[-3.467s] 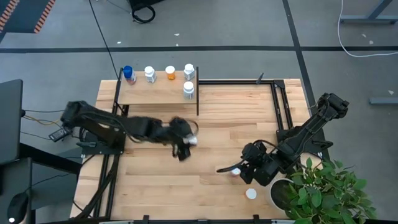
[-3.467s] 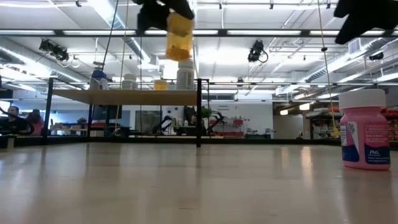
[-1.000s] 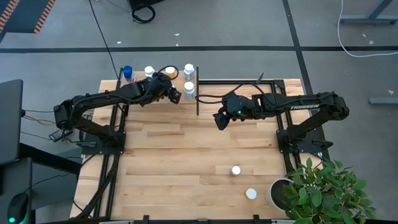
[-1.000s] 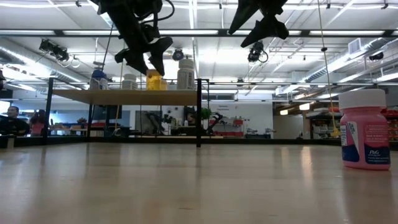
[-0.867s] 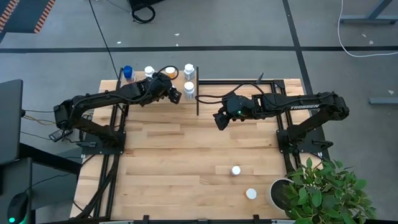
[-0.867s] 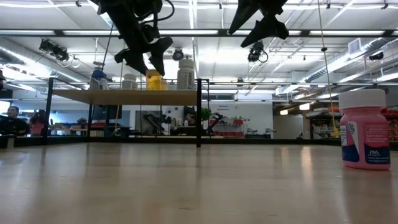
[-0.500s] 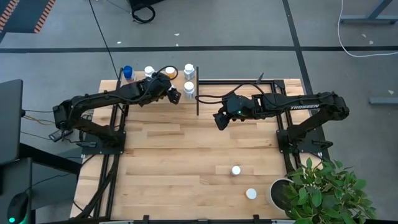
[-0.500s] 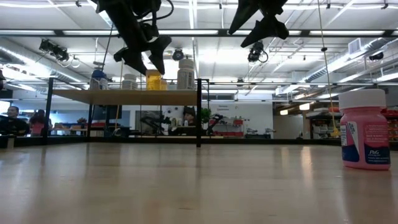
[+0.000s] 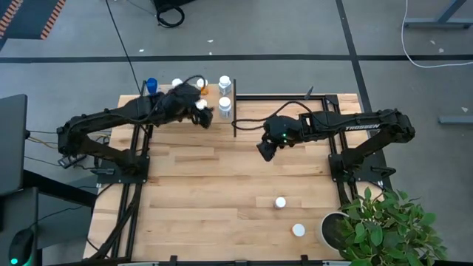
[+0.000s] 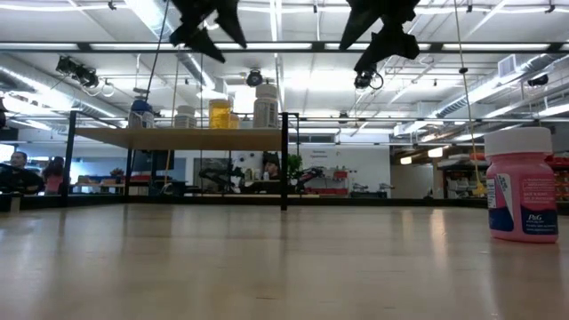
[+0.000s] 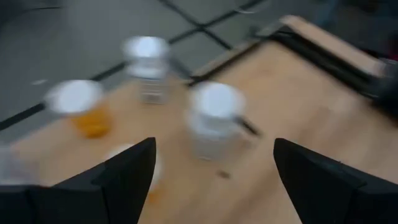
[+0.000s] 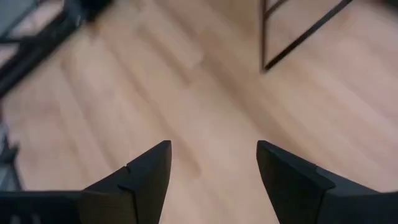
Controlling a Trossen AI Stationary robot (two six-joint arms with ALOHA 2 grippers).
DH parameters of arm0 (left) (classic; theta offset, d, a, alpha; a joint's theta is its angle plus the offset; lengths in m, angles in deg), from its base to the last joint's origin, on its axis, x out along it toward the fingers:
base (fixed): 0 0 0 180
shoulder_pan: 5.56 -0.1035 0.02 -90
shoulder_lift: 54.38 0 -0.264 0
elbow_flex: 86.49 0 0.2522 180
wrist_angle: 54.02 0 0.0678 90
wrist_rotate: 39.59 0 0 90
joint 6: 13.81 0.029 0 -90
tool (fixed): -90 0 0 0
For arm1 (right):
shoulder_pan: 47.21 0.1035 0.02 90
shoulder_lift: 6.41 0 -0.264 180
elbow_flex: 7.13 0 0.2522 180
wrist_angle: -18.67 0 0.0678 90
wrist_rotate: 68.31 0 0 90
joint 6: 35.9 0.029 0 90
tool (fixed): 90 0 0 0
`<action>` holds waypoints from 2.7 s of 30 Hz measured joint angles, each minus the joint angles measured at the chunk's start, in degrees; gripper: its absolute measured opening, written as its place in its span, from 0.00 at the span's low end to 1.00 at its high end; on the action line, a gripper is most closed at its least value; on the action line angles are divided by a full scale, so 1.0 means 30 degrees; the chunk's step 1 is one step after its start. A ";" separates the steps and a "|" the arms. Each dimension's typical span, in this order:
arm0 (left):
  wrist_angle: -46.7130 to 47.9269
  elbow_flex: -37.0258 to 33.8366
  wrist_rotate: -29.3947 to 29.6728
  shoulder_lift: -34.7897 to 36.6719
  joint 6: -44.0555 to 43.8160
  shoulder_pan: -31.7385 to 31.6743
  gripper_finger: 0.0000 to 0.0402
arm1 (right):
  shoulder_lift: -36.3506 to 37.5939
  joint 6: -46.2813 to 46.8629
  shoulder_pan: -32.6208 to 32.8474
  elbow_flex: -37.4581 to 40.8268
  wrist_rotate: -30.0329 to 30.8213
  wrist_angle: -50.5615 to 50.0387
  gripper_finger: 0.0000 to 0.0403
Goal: Pick and place medicine bottles onto shelf by color
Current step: Put the pink pill bottle on the shelf
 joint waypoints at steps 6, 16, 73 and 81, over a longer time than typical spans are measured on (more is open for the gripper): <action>-0.1243 0.0024 -0.1607 -0.0329 0.0146 0.3425 0.82 | 0.0000 -0.0764 0.1613 0.0000 -0.2586 -0.2599 0.60; -0.7763 0.0035 -0.1602 -0.3895 0.0331 0.7781 0.82 | 0.0020 -0.0749 0.4965 0.0007 -0.2382 -0.5136 0.60; -2.3453 0.3543 -0.4037 -2.0346 0.7311 1.0162 0.81 | 0.2382 0.3928 0.7862 0.0007 0.0316 -0.6377 0.60; -2.3331 0.3539 -0.4378 -2.0414 0.7300 1.0316 0.77 | 0.2382 0.4062 0.7862 0.0007 0.0316 -0.6378 0.60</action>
